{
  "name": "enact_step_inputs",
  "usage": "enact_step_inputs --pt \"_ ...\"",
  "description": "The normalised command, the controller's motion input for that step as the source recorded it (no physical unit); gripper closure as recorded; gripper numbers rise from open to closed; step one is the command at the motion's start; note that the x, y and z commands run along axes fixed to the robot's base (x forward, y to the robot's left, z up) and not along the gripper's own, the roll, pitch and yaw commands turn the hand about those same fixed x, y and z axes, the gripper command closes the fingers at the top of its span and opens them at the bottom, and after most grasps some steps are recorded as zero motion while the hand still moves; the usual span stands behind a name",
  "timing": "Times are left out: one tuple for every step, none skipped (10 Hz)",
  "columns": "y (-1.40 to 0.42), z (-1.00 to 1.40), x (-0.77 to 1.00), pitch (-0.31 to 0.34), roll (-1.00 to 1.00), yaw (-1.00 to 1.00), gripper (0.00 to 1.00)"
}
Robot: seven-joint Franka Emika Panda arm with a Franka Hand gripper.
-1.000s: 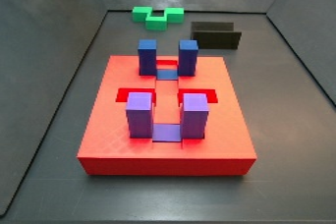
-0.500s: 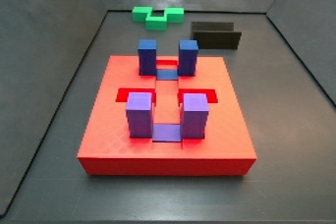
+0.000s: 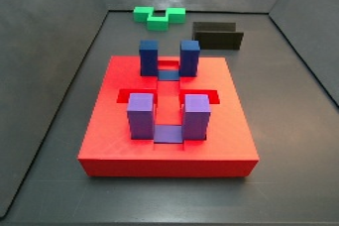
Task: Pick up the yellow object. Move up. Move to above the board. Insert the yellow object.
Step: Move to above the board, then insert the yellow object.
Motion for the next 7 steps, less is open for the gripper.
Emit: enact_step_inputs --pt "-1.4 0.24 0.94 0.129 0.04 0.04 1.0" --pt "-0.79 0.14 0.59 0.144 0.08 0.02 1.0" --pt "-0.45 0.09 0.38 0.141 0.07 0.02 1.0" --pt "-0.23 0.06 0.18 0.081 0.04 0.01 1.0" --pt "-0.17 0.05 0.12 0.059 0.04 0.01 1.0" --pt "0.0 0.0 0.03 0.01 0.0 0.0 1.0" --pt "0.0 -0.02 0.13 0.027 0.0 0.0 1.0"
